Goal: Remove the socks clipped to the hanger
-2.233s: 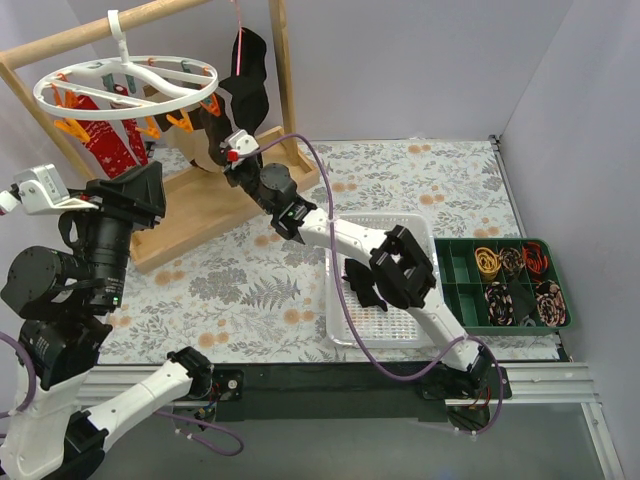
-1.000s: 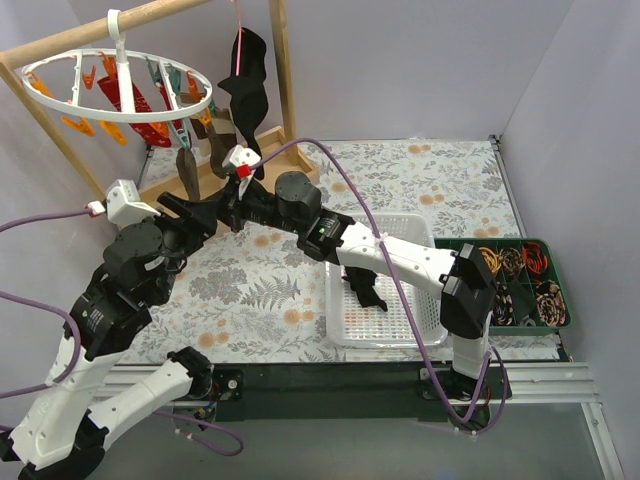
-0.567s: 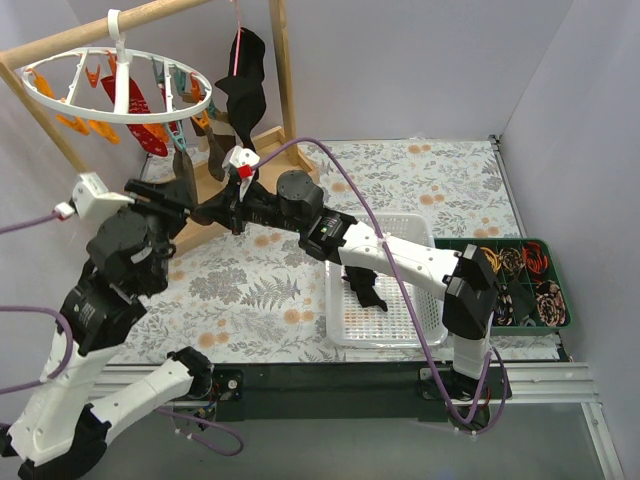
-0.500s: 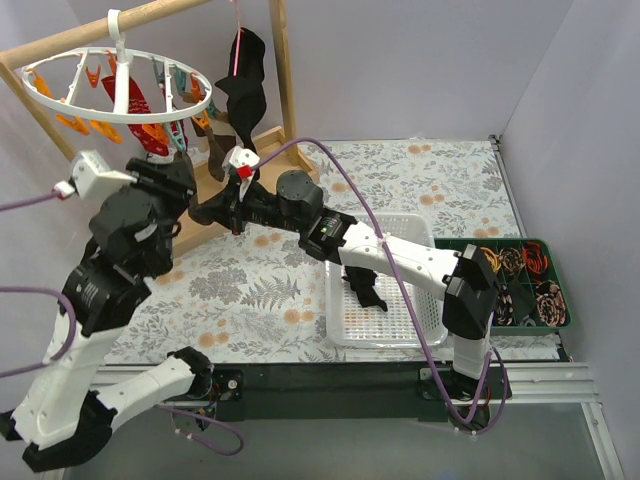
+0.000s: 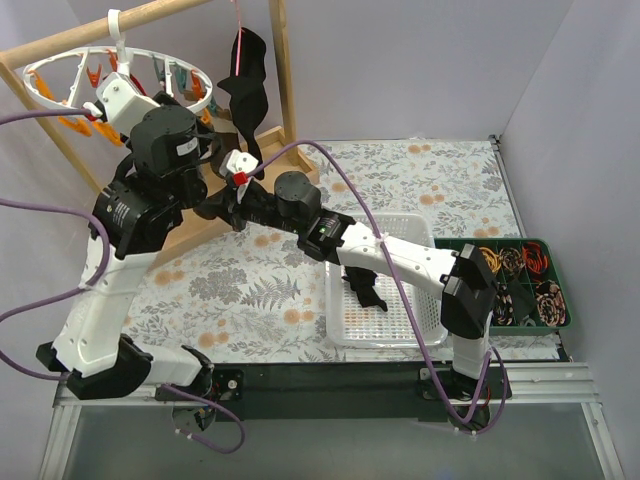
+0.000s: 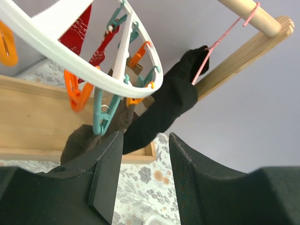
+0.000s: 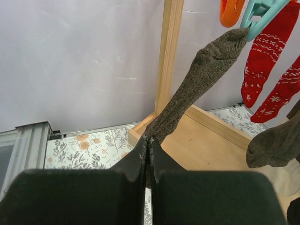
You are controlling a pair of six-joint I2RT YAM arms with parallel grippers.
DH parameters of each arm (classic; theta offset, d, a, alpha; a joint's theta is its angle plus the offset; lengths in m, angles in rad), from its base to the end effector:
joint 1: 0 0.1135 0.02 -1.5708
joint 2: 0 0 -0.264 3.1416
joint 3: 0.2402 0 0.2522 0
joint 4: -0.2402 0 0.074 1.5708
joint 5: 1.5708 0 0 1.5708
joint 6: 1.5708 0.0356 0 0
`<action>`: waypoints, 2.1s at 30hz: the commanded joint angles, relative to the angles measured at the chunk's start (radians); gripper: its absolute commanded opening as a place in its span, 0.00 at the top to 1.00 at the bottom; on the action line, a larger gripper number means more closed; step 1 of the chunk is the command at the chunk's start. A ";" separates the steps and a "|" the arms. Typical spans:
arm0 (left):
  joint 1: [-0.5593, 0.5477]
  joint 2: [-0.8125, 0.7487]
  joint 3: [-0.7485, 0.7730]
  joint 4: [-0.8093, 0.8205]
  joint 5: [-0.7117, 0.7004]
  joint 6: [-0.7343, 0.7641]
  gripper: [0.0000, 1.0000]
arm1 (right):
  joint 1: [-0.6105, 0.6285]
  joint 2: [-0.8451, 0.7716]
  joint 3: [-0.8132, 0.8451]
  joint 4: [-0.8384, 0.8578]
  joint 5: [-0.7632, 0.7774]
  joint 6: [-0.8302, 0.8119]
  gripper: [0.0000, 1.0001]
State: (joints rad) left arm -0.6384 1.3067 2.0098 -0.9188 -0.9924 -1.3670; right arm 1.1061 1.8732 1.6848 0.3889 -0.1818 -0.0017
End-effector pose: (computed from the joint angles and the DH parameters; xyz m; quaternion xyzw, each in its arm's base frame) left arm 0.1707 -0.0896 0.5525 -0.5230 0.5339 -0.2651 0.6093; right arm 0.1992 0.4117 0.4003 -0.3913 0.4990 0.4534 0.6264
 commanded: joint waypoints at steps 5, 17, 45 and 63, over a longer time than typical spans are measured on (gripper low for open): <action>0.232 0.066 0.018 -0.088 0.133 0.052 0.60 | 0.008 0.006 -0.030 0.004 0.010 -0.087 0.99; 0.318 0.112 -0.019 -0.055 0.264 0.078 0.59 | 0.000 -0.003 -0.066 0.011 0.007 -0.090 0.99; 0.339 -0.009 -0.218 0.124 0.288 0.198 1.00 | -0.015 -0.101 -0.170 -0.005 0.114 -0.043 0.99; 0.339 -0.359 -0.539 0.377 0.351 0.417 1.00 | -0.202 -0.512 -0.516 -0.538 0.404 0.066 0.99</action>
State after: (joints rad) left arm -0.2966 0.9916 1.5059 -0.5327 -0.6235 -1.0294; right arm 0.9447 1.4448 1.2293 -0.0139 0.1822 0.0032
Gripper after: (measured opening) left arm 0.240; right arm 0.021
